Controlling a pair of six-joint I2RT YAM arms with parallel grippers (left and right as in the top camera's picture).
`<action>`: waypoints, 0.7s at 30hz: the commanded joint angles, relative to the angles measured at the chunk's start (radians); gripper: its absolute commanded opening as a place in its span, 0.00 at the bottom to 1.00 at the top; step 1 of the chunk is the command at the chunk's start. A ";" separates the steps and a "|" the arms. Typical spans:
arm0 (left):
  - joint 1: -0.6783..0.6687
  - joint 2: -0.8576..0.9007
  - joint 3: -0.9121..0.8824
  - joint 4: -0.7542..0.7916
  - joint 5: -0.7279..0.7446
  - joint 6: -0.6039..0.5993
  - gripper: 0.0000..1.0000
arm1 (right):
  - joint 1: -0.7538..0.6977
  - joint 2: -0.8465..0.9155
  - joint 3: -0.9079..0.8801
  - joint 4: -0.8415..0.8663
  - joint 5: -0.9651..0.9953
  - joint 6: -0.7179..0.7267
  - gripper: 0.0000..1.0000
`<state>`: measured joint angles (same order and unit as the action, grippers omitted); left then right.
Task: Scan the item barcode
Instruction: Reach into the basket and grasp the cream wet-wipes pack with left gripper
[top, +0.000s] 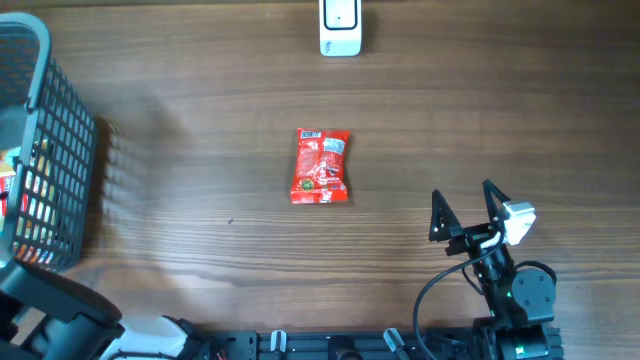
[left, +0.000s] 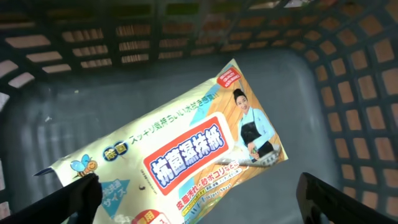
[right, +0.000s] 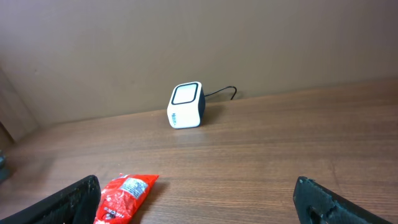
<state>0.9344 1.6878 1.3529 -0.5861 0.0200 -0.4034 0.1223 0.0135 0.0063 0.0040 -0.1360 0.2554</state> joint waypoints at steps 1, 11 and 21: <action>0.040 -0.005 -0.003 -0.027 0.084 0.070 0.94 | -0.006 -0.006 -0.001 0.003 0.010 -0.017 1.00; 0.038 0.077 -0.003 -0.070 -0.063 0.084 1.00 | -0.006 -0.006 -0.001 0.003 0.009 -0.017 1.00; 0.036 0.205 -0.003 0.007 -0.063 0.083 1.00 | -0.006 -0.006 -0.001 0.003 0.010 -0.017 1.00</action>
<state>0.9737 1.8664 1.3529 -0.5972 -0.0326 -0.3344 0.1223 0.0135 0.0063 0.0040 -0.1364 0.2554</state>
